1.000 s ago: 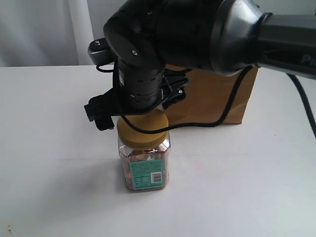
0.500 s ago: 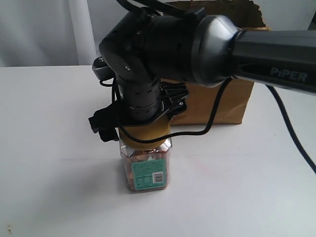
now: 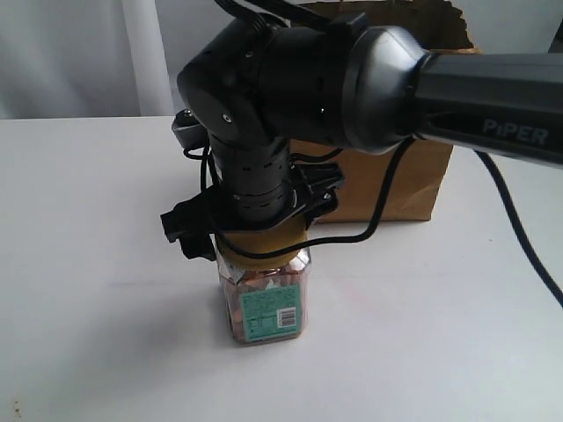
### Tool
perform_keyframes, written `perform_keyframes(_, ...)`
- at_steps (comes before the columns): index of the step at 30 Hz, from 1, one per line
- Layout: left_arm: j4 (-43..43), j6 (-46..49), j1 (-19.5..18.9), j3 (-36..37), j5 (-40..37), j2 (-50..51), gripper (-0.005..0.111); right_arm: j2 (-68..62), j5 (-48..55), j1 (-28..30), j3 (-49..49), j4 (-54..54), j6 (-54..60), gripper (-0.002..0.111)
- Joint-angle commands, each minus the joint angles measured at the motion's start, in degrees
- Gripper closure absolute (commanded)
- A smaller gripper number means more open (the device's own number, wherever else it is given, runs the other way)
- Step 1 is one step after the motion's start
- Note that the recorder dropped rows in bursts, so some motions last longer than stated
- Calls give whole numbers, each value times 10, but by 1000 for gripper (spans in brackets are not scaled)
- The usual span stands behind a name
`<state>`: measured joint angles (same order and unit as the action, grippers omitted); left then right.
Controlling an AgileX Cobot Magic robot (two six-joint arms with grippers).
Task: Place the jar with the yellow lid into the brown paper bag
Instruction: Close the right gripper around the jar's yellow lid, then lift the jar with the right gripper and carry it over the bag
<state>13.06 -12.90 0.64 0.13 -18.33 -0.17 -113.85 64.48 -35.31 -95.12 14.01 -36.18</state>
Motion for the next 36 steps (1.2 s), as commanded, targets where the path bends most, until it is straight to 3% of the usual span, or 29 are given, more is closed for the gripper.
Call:
perform_keyframes(1,-2,-2,3,-1,5,2,106,2,23,-2,-3,-13,-3,45)
perform_keyframes(5,-2,-2,3,-1,5,2,106,2,32,-2,-3,-13,15,102)
perform_keyframes(6,-2,-2,3,-1,5,2,106,4,32,-2,-3,-13,26,108)
perform_keyframes(11,-2,-2,3,-1,5,2,106,65,24,-2,-3,-12,56,108)
perform_keyframes(18,-2,-2,3,-1,5,2,106,257,-12,-2,-4,7,75,108)
perform_keyframes(21,-2,-2,3,-1,5,2,106,304,-22,-2,-70,44,75,108)
perform_keyframes(29,-2,-2,3,-1,5,2,106,248,23,17,-294,93,75,108)
perform_keyframes(36,-2,-2,3,-1,5,2,106,161,35,109,-403,93,93,108)
